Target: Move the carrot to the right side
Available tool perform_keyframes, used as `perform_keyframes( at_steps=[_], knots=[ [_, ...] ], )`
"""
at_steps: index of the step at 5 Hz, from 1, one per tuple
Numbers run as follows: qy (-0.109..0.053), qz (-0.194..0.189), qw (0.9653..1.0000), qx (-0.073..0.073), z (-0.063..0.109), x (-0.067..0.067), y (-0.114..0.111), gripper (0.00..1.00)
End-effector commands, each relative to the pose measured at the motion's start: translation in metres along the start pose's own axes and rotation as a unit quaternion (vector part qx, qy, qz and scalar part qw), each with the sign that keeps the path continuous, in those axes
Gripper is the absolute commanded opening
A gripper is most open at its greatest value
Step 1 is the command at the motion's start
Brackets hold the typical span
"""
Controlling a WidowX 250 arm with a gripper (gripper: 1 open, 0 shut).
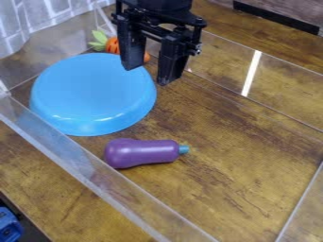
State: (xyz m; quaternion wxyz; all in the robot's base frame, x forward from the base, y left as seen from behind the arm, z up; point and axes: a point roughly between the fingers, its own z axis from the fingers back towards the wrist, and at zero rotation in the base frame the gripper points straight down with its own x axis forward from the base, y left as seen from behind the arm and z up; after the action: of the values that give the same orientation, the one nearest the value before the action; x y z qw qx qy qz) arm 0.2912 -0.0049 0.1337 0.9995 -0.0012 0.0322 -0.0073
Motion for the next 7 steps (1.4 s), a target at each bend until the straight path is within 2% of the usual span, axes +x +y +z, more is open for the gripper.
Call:
perform_keyframes(
  at_steps=[1,2,3,5,7],
  knots=[
    [0.001,0.04,0.9992,-0.002,-0.01,0.003,-0.001,1.0],
    [0.001,0.028,0.9996,0.0,-0.011,0.003,-0.007,1.0],
    [-0.003,0.03,0.9995,-0.001,0.009,0.01,-0.004,1.0],
    [-0.001,0.006,0.9999,-0.011,0.016,0.012,-0.009,1.0],
    [0.005,0.027,0.9995,-0.016,0.019,0.032,-0.013,1.0]
  ],
)
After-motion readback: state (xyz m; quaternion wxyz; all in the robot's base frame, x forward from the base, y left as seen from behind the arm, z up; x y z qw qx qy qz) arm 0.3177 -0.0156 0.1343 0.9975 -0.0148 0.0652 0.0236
